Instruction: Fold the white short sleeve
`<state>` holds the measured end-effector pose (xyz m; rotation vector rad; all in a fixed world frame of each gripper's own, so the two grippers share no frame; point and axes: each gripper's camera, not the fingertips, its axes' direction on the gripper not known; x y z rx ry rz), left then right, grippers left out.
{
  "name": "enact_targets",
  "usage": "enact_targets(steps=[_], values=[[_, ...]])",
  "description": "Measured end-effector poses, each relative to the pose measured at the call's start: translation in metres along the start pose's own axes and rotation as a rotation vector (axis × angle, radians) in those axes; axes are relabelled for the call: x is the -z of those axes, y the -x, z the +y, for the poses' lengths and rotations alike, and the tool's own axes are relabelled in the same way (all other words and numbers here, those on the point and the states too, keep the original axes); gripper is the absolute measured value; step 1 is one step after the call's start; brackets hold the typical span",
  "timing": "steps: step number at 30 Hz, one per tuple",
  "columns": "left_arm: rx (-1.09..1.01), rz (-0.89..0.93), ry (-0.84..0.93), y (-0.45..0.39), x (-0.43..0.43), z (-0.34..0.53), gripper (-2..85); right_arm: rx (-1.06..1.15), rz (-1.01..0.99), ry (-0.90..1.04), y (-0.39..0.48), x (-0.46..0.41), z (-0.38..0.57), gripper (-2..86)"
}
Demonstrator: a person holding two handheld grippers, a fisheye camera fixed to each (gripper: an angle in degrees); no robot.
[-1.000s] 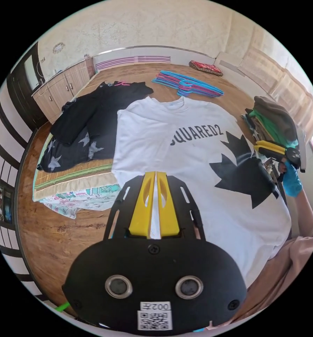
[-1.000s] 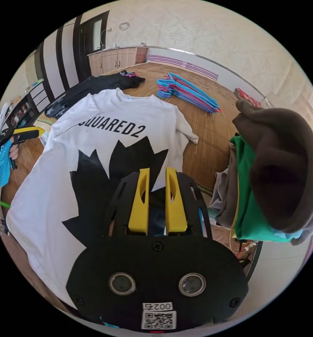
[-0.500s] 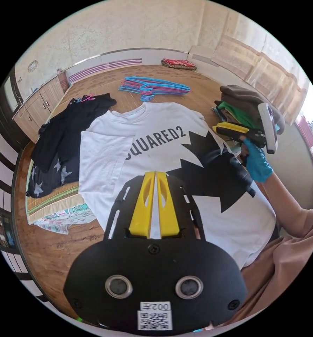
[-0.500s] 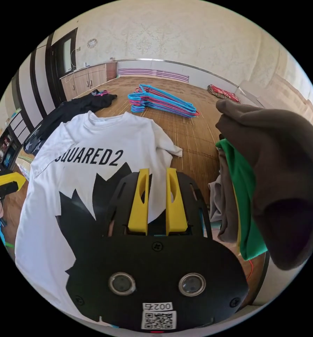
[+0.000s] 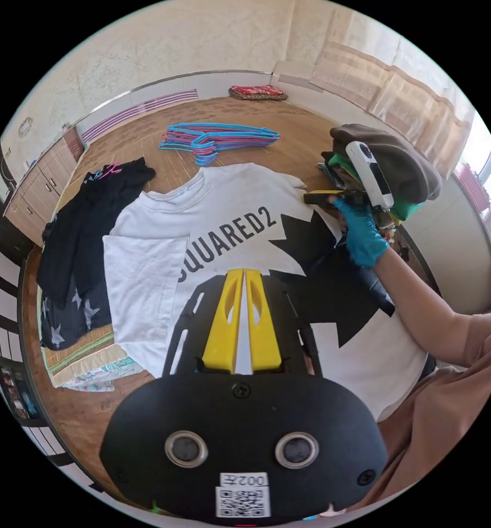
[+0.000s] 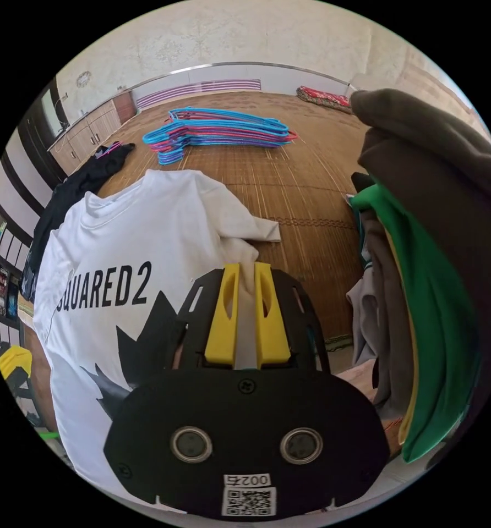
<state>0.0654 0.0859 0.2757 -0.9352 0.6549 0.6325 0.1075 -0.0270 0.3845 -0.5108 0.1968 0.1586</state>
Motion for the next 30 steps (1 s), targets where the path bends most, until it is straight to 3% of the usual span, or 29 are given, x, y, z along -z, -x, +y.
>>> enact_targets(steps=[8, 19, 30], values=[[-0.124, 0.073, -0.006, -0.029, -0.031, -0.092, -1.0, 0.063, 0.055, -0.197, -0.010, 0.015, 0.022, 0.6], [-0.318, 0.169, -0.009, -0.091, -0.096, -0.232, 4.4, 0.201, -0.007, -0.147, -0.019, 0.006, 0.023, 0.5], [-0.402, 0.044, 0.078, -0.133, -0.158, -0.288, 3.6, 0.128, 0.015, -0.138, -0.032, -0.001, 0.015, 0.6]])
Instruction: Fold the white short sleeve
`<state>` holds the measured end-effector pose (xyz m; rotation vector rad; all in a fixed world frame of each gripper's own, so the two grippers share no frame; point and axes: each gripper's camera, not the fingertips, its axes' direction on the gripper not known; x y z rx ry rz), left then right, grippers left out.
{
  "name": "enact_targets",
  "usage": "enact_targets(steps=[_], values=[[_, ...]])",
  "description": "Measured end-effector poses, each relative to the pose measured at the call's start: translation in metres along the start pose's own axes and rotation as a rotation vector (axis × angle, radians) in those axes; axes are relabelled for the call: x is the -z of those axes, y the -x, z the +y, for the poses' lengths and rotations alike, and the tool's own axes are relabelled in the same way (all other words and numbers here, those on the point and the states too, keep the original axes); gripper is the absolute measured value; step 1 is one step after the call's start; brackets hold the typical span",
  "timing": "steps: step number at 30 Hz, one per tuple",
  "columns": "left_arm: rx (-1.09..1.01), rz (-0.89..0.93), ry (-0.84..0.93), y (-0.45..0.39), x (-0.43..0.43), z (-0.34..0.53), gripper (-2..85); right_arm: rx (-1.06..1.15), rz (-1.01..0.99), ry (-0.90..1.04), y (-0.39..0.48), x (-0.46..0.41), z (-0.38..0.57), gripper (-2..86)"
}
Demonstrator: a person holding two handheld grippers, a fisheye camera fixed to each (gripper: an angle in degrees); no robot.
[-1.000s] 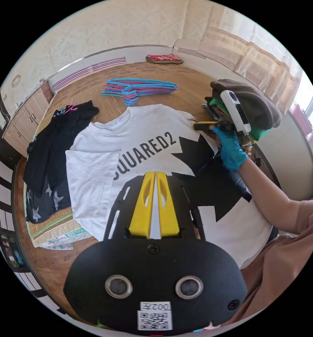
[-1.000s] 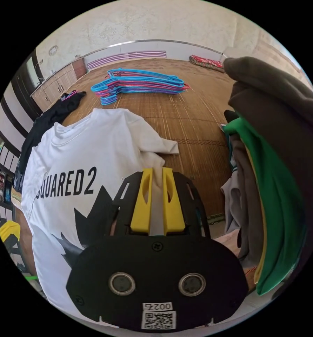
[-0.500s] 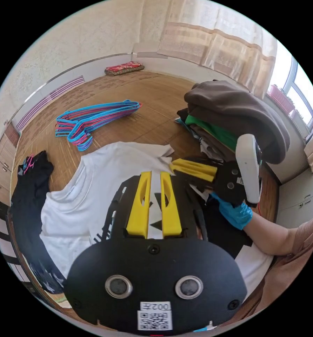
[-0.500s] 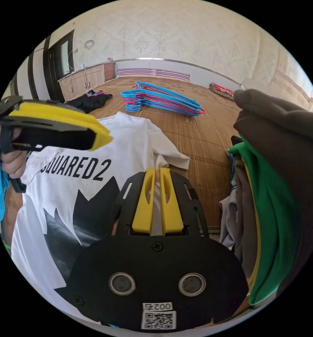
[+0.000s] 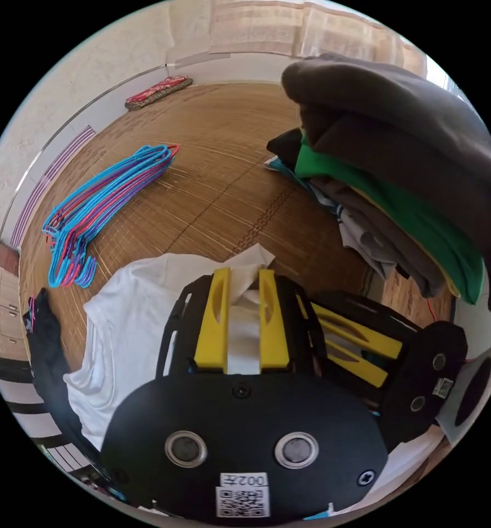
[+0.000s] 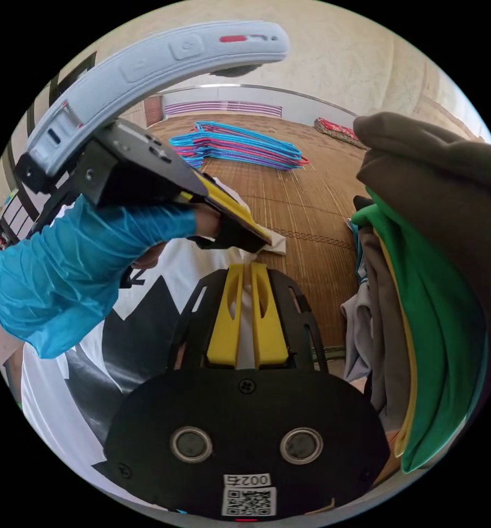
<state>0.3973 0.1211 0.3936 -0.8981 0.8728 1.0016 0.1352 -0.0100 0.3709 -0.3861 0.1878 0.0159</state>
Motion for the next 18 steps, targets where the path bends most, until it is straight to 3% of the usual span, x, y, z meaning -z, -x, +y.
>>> enact_targets(steps=[4, 18], values=[[0.062, -0.041, -0.046, 0.007, 0.007, -0.011, -0.5, 0.008, 0.020, 0.005, 0.000, -0.003, -0.003, 0.7], [0.132, -0.083, -0.256, 0.063, 0.084, -0.001, -0.9, -0.050, 0.089, 0.006, -0.011, -0.002, -0.015, 1.4]])
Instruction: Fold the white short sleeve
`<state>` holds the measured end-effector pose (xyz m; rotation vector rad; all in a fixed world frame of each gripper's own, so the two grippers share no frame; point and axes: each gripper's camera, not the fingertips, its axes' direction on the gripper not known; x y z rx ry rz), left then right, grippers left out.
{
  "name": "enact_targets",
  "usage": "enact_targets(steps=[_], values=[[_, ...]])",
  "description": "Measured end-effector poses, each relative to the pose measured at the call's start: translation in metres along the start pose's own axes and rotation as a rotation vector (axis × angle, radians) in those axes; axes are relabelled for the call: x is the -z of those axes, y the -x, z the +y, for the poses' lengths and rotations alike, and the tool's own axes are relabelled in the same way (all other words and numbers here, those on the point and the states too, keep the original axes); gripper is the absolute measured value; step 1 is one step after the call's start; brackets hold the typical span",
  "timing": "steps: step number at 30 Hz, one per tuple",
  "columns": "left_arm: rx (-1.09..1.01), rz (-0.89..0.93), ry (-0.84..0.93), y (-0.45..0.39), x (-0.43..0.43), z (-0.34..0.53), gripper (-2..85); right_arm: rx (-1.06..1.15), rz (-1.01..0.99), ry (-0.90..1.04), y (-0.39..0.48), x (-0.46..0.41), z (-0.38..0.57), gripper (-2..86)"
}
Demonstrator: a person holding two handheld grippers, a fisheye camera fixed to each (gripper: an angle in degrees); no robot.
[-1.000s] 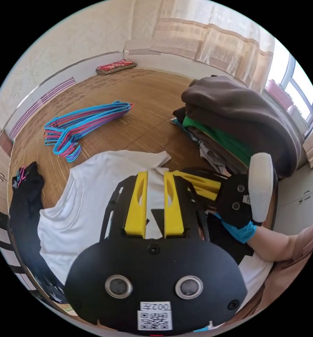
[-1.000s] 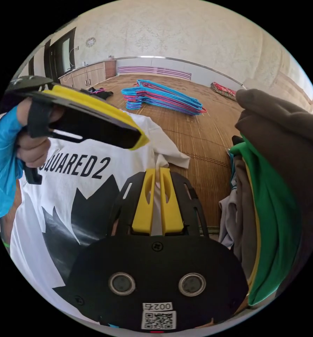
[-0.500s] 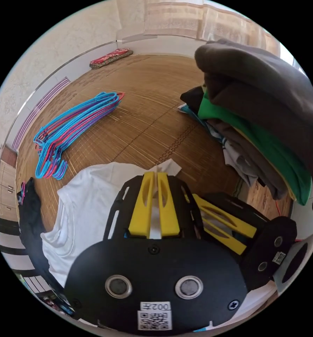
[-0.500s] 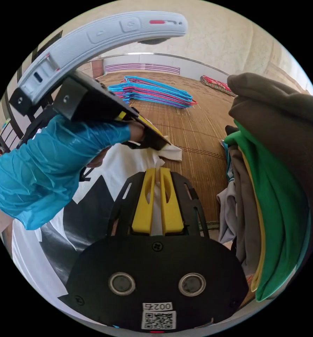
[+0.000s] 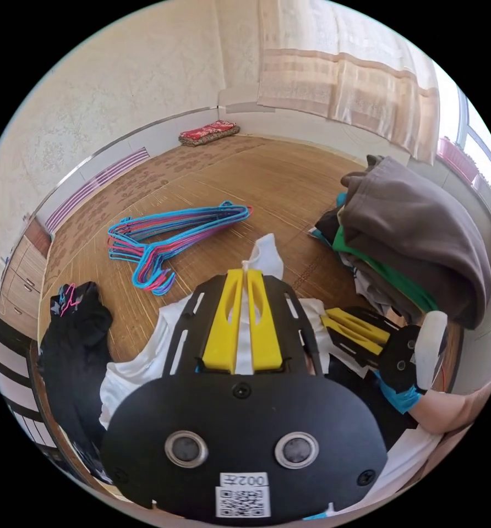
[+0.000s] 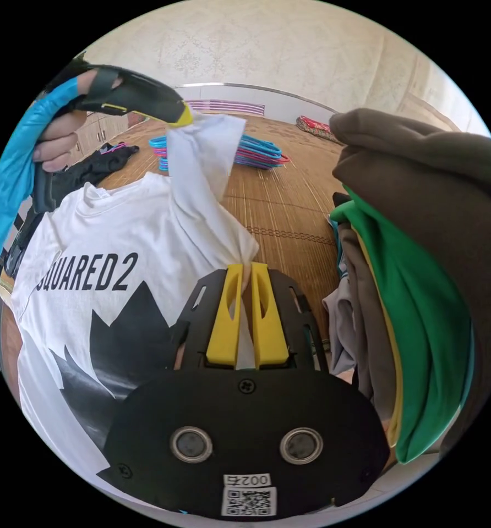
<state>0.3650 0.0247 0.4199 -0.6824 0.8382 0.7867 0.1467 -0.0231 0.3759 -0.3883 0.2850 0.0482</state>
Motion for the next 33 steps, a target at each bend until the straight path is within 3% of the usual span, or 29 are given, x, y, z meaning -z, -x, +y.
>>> enact_targets(steps=[17, 27, 33], values=[[0.131, -0.044, 0.207, 0.049, -0.027, 0.089, -0.9, 0.219, -0.124, 0.131, 0.015, 0.015, -0.036, 7.4], [0.176, -0.024, 0.194, 0.061, -0.036, 0.117, -1.1, 0.156, -0.216, 0.091, 0.011, 0.007, -0.059, 10.2], [0.187, -0.003, 0.185, 0.071, -0.038, 0.132, -1.2, 0.167, -0.224, 0.202, 0.017, -0.022, -0.066, 9.0]])
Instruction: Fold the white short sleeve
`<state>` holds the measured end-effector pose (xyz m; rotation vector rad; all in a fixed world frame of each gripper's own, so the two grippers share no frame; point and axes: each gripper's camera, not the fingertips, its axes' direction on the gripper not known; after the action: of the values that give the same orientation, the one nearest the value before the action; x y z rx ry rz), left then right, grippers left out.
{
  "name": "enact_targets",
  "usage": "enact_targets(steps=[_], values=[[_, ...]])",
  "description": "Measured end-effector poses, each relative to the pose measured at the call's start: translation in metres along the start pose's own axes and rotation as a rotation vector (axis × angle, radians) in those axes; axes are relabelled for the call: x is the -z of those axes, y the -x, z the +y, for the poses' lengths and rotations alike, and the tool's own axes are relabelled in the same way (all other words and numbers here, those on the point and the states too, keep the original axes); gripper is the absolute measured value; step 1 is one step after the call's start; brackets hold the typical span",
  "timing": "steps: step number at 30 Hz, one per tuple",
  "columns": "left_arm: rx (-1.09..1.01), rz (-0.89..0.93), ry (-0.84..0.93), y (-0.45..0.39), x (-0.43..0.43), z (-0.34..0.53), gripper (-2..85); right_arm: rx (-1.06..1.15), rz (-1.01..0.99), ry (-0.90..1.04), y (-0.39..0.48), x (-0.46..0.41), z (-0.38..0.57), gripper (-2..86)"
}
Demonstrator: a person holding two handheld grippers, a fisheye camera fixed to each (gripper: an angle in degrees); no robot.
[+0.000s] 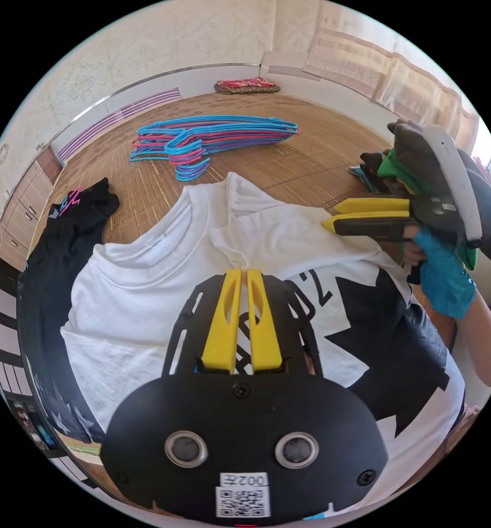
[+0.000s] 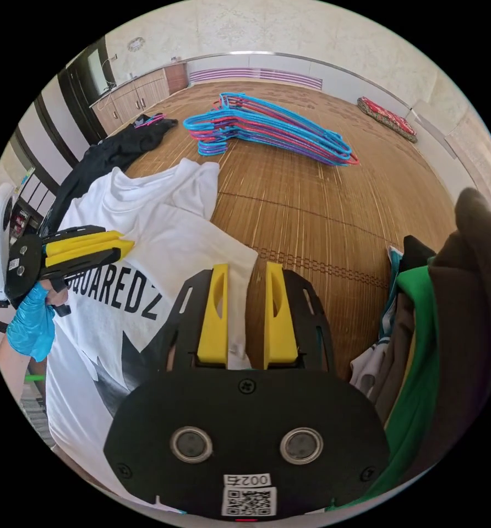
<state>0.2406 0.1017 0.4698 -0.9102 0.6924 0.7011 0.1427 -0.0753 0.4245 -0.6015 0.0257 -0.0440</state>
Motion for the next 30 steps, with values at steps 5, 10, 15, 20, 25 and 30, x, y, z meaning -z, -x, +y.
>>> enact_targets(steps=[5, 10, 15, 20, 25, 30], values=[[0.034, 0.012, -0.010, 0.010, -0.003, 0.013, -1.2, -0.006, 0.049, -0.067, 0.012, 0.012, 0.009, 0.9], [0.039, 0.007, -0.011, 0.018, -0.001, 0.024, -1.3, 0.102, 0.036, -0.254, 0.032, 0.049, 0.038, -0.4], [0.047, 0.020, -0.012, 0.027, 0.003, 0.042, -1.5, 0.313, -0.114, -0.294, 0.055, 0.077, 0.080, -0.5], [0.103, 0.046, -0.012, 0.042, 0.010, 0.070, -1.3, 0.487, -0.198, -0.151, 0.073, 0.067, 0.114, 0.0], [0.195, 0.062, -0.049, 0.057, 0.026, 0.099, -1.3, 0.500, -0.269, -0.037, 0.079, 0.055, 0.127, 2.2], [0.232, 0.047, -0.104, 0.063, 0.043, 0.126, -1.2, 0.463, -0.277, -0.069, 0.083, 0.064, 0.135, 4.5]])
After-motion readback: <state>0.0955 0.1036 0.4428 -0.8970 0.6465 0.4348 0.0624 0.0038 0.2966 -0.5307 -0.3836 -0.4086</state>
